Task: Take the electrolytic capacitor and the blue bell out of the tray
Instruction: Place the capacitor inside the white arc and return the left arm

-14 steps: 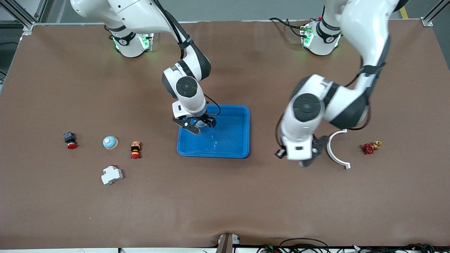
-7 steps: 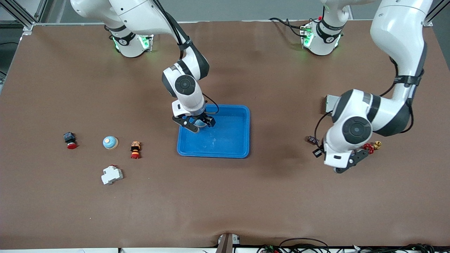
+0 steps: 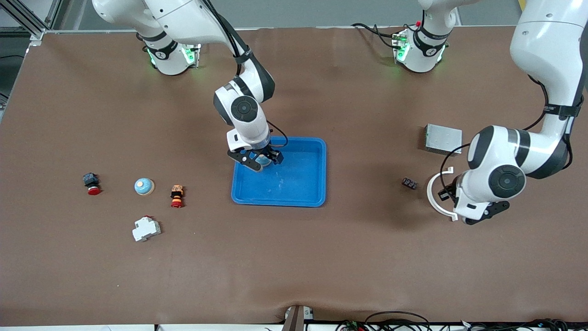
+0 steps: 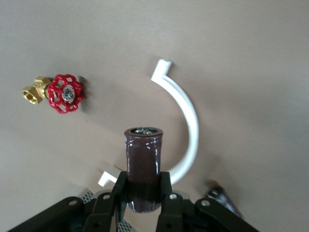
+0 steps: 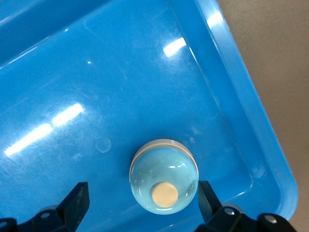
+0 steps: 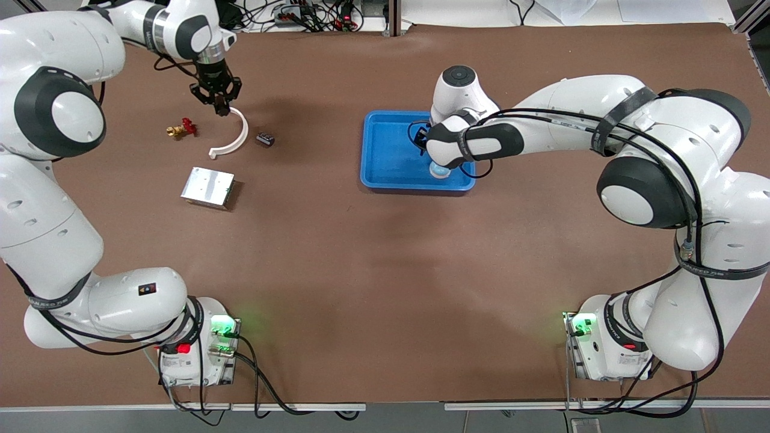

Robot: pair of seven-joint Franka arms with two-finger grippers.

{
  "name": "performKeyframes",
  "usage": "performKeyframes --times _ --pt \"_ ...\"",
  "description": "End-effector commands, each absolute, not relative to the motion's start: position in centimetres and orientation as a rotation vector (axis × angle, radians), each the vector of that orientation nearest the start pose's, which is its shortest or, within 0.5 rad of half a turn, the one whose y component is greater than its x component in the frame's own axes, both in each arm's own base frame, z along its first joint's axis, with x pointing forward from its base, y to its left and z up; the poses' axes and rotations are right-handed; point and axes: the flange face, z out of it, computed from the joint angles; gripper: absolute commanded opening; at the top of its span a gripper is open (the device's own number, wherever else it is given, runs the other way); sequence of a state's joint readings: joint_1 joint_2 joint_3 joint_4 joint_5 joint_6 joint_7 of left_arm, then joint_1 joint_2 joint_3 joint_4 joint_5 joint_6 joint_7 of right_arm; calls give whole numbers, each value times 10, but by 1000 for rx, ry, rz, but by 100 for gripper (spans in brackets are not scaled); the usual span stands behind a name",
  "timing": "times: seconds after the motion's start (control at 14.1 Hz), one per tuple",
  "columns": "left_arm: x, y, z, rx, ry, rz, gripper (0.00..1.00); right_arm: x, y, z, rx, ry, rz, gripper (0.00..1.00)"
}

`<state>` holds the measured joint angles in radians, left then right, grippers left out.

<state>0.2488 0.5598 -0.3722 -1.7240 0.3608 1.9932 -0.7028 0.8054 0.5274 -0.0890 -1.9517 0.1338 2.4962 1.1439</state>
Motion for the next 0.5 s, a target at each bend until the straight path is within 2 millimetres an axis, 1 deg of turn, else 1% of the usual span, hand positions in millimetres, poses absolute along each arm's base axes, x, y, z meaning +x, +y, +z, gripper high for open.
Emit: performKeyframes --times 0.0,0.07,0.14,0.21,0.28,0.42 --pt "630 -37 230 -2897 -564 259 0 461 407 212 -2990 802 9 100" --pt "627 -33 217 -2892 -545 258 0 461 407 212 -2992 795 9 100" --pt "626 -23 209 -2882 -532 240 0 460 407 212 -2998 783 8 100" --pt "624 -8 205 -2866 -530 234 0 458 409 211 -3009 763 -1 100" --pt "622 -2 203 -2860 -532 237 0 458 408 210 -3017 753 -6 100" --pt "622 -3 203 -2859 -531 236 0 458 409 210 -3018 750 -10 100"
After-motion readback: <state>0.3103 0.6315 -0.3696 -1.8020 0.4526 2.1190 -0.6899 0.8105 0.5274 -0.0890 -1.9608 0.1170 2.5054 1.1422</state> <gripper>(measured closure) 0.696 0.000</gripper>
